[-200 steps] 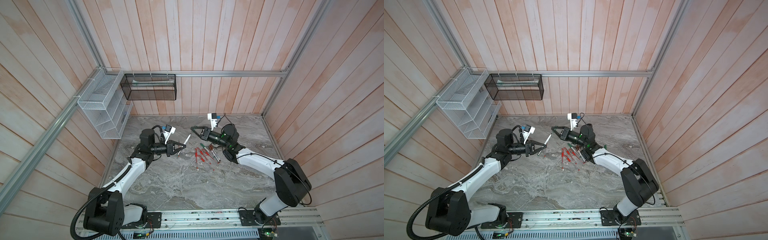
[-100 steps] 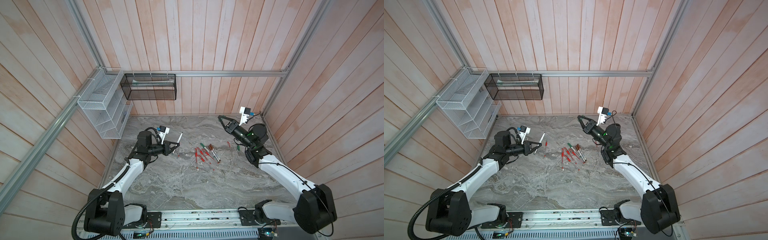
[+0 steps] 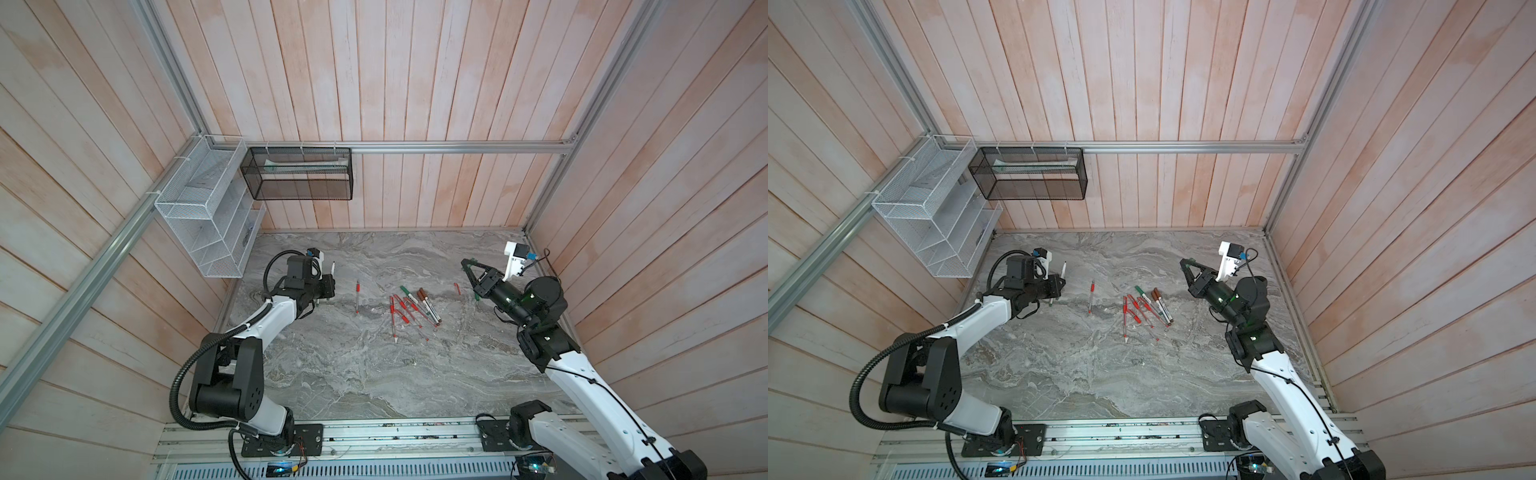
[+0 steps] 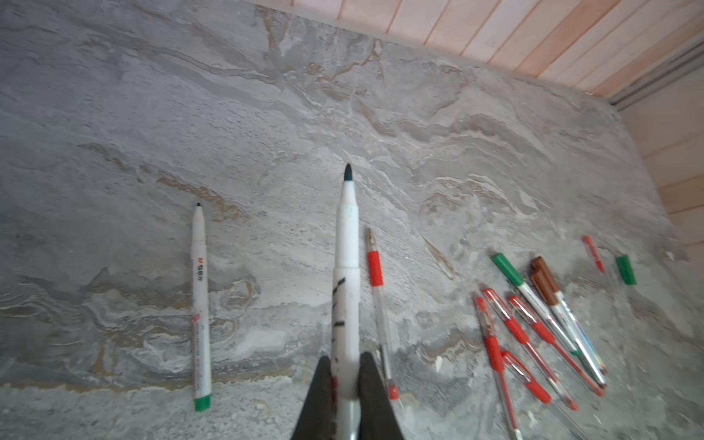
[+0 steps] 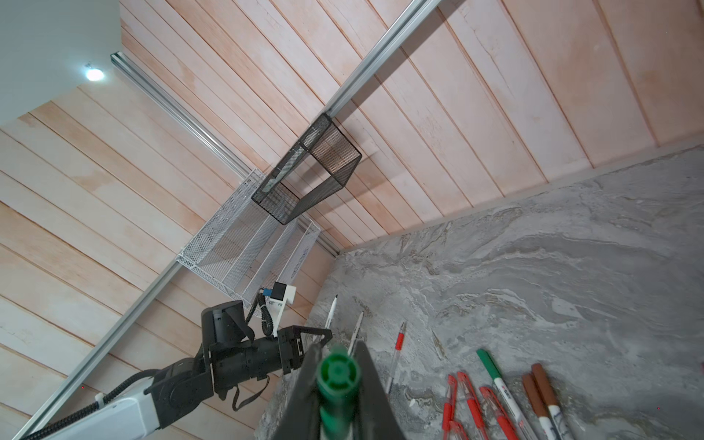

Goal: Open the pen caps
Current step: 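Lower the uncapped marker beside the other white marker and open the left gripper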

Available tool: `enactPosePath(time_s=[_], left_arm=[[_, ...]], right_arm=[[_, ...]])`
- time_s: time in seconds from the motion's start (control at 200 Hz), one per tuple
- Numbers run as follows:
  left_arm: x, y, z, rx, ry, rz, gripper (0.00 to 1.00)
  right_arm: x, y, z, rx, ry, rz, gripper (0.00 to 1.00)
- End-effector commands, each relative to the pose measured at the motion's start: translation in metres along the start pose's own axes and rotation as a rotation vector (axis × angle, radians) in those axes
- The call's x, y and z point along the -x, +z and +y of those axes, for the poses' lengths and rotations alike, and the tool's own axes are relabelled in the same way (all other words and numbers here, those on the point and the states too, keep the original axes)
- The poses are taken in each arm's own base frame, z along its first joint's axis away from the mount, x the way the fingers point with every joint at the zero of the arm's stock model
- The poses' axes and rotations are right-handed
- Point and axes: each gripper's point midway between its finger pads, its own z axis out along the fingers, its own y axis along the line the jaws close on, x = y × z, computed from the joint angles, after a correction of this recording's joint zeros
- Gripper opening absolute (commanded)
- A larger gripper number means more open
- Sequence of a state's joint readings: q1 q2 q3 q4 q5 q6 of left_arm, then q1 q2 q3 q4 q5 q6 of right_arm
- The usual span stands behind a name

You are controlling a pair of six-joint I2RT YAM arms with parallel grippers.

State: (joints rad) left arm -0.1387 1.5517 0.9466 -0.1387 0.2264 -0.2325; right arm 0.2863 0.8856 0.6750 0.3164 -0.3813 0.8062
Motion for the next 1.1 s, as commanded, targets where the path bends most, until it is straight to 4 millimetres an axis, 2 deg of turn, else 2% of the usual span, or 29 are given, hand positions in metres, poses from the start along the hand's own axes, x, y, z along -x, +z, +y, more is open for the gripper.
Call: enactPosePath(time_s=[0.0, 0.255, 0.465, 0.885, 1.095], left_arm=[[0.002, 0.009, 0.023, 0.154, -0.007, 0.011, 0.0], [-0.016, 0.043, 0.025, 0.264, 0.014, 0.099, 0.0], [-0.026, 0.064, 0.044, 0.345, 0.013, 0.152, 0.0], [-0.036, 0.082, 0.052, 0.37, 0.094, 0.219, 0.0], [-0.041, 0.082, 0.054, 0.379, 0.092, 0.238, 0.11]], right_arm=[[-0.008, -0.011, -0.016, -0.066, -0.029, 0.018, 0.0], [-0.005, -0.026, -0.019, -0.06, -0.04, -0.002, 0.0], [-0.004, -0.029, -0.021, -0.066, -0.041, -0.006, 0.0], [0.003, -0.027, -0.018, -0.05, -0.039, -0.023, 0.0], [0.007, -0.028, -0.013, -0.057, -0.053, -0.024, 0.0]])
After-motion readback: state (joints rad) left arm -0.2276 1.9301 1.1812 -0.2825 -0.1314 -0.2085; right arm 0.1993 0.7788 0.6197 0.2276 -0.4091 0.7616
